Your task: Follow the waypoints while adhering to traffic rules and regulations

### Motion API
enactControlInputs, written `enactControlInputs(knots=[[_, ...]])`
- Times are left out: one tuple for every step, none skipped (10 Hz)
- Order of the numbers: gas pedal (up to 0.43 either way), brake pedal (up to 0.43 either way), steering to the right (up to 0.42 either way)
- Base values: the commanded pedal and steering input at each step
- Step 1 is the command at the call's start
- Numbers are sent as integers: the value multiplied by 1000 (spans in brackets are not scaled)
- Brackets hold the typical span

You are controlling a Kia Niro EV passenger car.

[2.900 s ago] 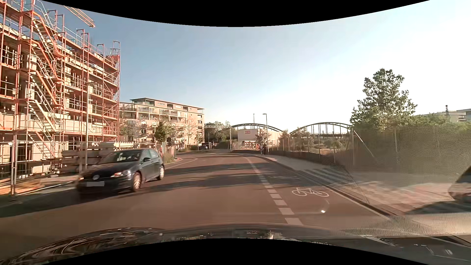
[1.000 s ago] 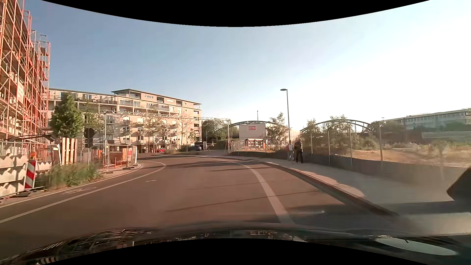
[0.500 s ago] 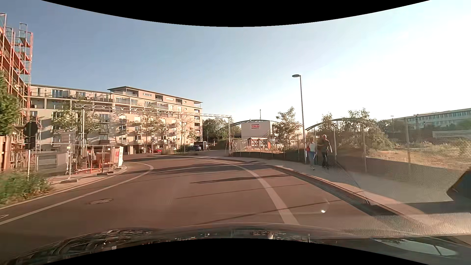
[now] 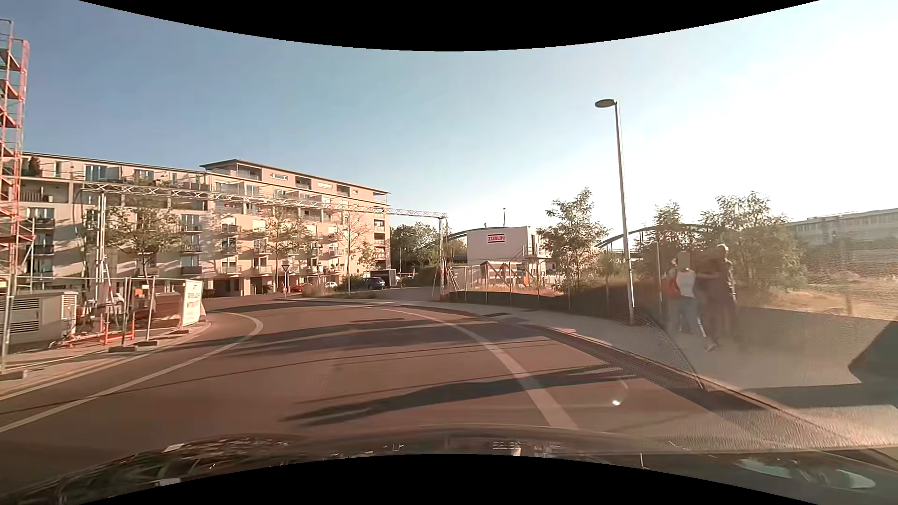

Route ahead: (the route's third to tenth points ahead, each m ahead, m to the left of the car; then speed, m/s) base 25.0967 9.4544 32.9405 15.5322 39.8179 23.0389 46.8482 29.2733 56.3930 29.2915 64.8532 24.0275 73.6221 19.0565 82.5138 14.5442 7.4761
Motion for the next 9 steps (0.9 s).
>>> enactControlInputs(knots=[[59,0,-41],[59,0,-49],[59,0,-56],[67,0,-64],[67,0,-71],[67,0,-76],[67,0,-81],[67,0,-86],[67,0,-92]])
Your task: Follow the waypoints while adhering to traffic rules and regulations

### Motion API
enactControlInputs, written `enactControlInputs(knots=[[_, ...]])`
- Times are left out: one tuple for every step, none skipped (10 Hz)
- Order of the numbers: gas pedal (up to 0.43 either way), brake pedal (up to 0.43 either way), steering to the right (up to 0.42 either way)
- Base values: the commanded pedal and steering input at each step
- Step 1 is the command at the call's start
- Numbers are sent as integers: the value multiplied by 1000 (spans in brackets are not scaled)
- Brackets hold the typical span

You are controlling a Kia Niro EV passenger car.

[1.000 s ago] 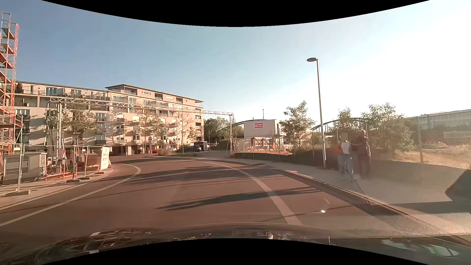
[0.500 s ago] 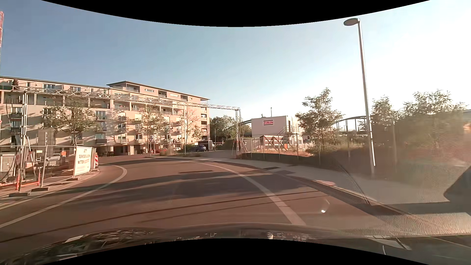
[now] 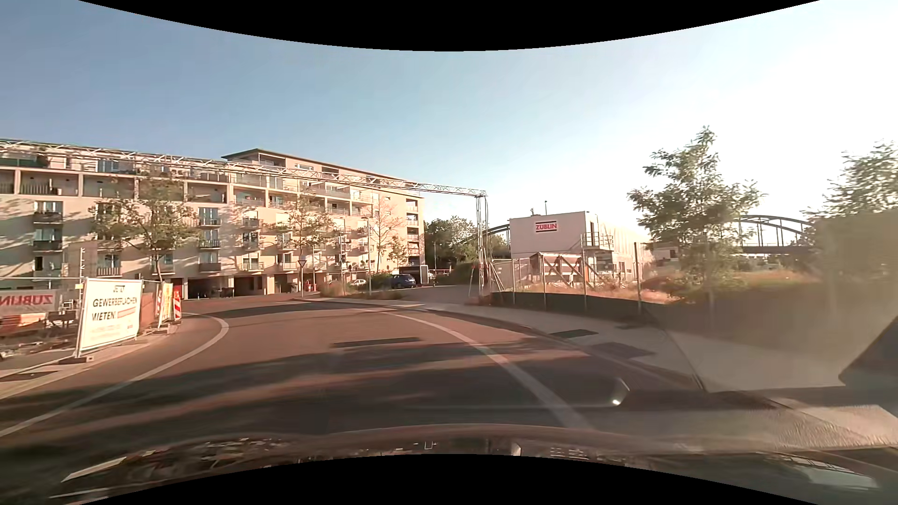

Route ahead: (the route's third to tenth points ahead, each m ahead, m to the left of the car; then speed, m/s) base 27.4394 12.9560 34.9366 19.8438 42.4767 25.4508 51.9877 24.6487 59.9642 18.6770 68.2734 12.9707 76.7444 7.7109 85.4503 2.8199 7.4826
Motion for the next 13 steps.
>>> enactControlInputs(knots=[[67,0,-97],[59,0,-99],[59,0,-99],[59,0,-99],[59,0,-98],[59,0,-97],[59,0,-96],[59,0,-95],[59,0,-95],[47,0,-95],[39,0,-95],[39,0,-95],[39,0,-95]])
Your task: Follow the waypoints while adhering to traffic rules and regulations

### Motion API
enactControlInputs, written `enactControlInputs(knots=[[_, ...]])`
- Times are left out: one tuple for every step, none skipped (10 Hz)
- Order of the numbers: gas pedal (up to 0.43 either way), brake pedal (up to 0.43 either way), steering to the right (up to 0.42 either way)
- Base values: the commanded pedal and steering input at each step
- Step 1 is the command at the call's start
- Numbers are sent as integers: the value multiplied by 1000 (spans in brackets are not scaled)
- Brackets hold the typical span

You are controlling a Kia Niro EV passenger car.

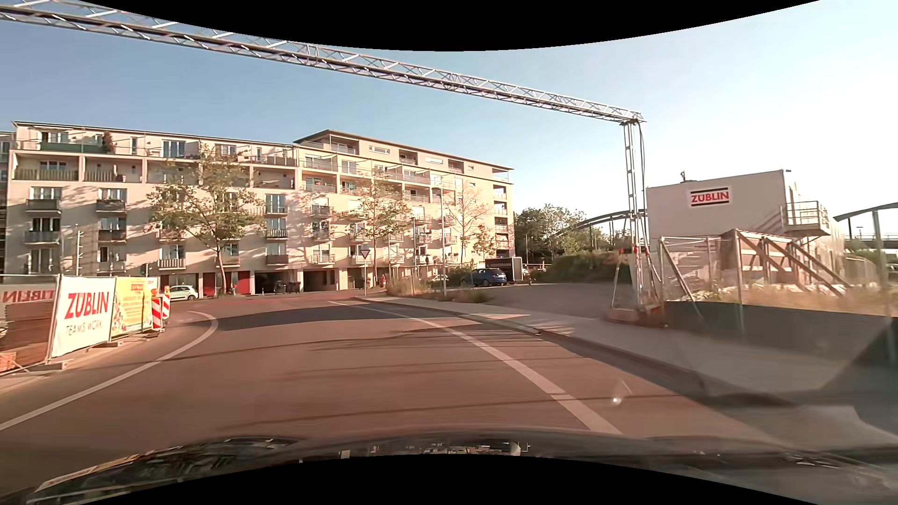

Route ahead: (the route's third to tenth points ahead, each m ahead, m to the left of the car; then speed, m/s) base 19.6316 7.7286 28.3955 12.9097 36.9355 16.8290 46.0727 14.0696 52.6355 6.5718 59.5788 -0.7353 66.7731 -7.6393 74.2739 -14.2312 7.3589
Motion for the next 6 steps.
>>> enactControlInputs(knots=[[39,0,-95],[28,0,-94],[28,0,-94],[20,0,-94],[20,0,-94],[20,0,-94]])
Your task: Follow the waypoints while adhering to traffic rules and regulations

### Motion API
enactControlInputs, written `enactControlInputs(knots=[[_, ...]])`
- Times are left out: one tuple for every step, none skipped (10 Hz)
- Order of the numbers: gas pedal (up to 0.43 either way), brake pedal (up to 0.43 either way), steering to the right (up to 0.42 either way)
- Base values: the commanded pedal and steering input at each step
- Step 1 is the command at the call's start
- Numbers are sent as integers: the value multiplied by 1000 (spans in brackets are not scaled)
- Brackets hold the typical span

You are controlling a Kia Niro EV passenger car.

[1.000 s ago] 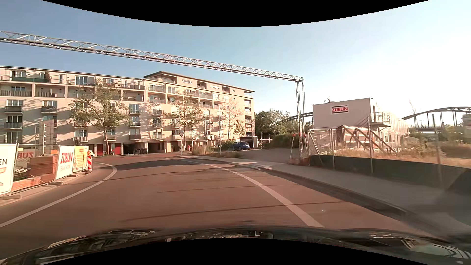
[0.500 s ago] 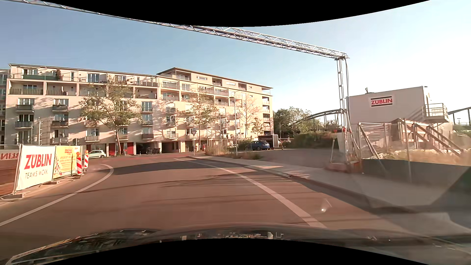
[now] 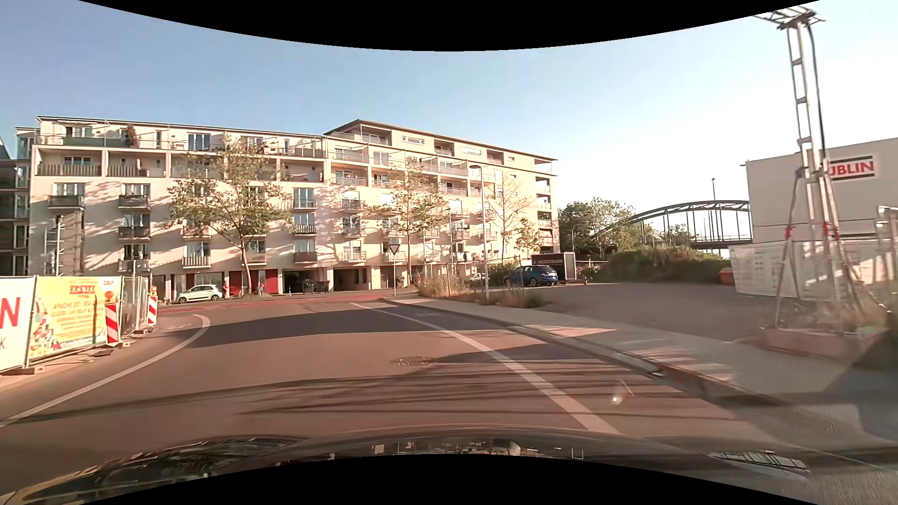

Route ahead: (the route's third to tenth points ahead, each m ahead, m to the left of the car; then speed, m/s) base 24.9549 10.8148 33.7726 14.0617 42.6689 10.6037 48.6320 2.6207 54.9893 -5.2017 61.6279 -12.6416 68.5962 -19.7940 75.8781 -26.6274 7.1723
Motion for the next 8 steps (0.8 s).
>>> enactControlInputs(knots=[[8,0,-94],[8,0,-94],[8,0,-94],[0,0,-94],[0,0,-95],[0,0,-98],[0,0,-101],[0,0,-105]])
